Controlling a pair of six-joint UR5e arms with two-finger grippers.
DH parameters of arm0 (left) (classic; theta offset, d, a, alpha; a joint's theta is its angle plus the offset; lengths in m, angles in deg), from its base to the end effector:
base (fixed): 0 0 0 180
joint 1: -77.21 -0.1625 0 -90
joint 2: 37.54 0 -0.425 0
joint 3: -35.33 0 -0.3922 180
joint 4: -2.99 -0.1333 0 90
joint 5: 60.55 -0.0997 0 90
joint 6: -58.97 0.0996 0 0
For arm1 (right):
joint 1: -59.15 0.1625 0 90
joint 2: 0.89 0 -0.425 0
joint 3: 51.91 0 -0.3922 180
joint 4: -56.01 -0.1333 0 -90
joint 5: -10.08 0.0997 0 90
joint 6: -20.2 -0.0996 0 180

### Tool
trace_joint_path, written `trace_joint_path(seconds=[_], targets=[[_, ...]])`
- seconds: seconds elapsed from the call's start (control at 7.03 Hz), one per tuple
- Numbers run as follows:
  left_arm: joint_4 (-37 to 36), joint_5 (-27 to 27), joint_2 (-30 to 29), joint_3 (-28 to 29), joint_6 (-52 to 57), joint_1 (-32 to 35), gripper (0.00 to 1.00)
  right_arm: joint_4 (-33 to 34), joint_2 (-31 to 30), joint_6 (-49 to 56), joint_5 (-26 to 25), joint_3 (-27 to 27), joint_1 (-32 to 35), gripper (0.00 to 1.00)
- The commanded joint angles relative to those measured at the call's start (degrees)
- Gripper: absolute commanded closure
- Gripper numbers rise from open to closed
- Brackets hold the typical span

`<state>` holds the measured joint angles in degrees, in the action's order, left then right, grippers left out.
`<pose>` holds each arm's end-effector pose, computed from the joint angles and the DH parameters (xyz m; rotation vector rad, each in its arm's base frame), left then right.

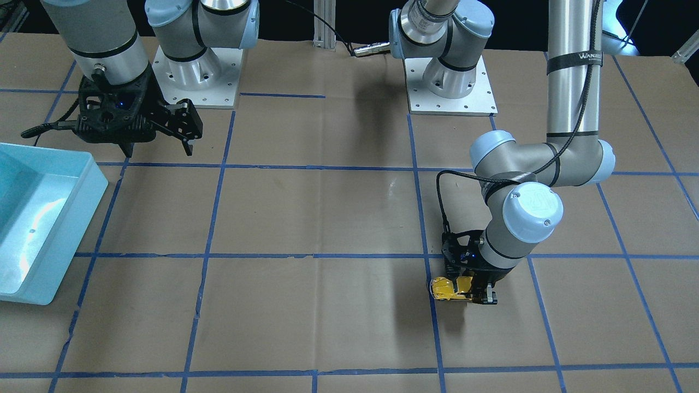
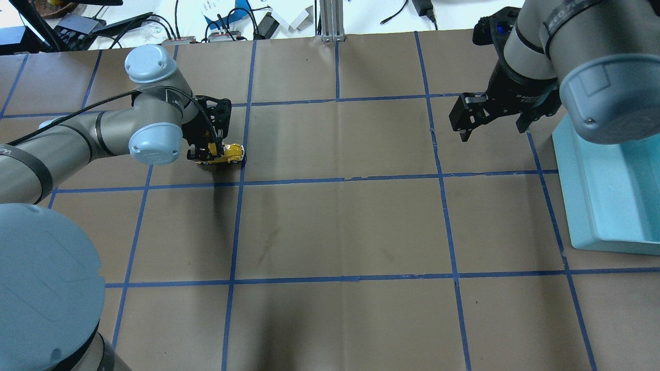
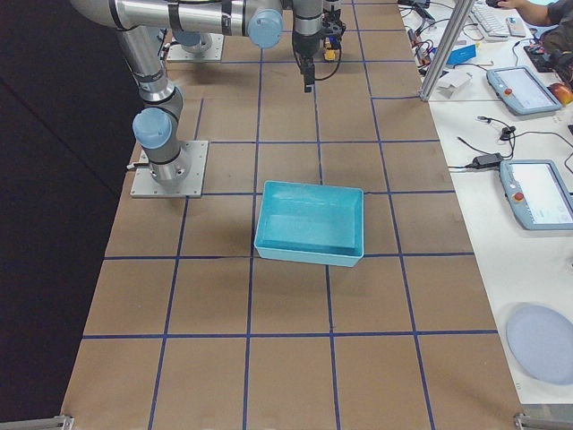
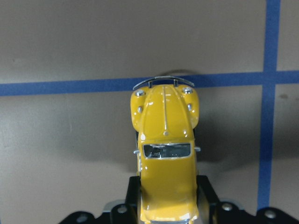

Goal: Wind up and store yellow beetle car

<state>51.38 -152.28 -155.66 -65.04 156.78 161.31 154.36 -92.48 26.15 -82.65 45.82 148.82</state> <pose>-0.0667 -0.6224 0.1993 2.2131 2.1423 -0.0152 0.1258 -0.4824 0.4498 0.1501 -3.0878 0.0555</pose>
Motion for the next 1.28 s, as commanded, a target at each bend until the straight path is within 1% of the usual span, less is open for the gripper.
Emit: trace_joint_path(seconds=[0.0,1.14], targets=[[0.0,0.0,0.1,0.1,0.4,-0.2,1.00,0.0,0.0,-0.1,0.0,0.0,0.1,0.00],[0.0,0.0,-0.7,0.3,0.4,-0.8,1.00,0.0,0.0,-0.2,0.0,0.0,0.1,0.00]])
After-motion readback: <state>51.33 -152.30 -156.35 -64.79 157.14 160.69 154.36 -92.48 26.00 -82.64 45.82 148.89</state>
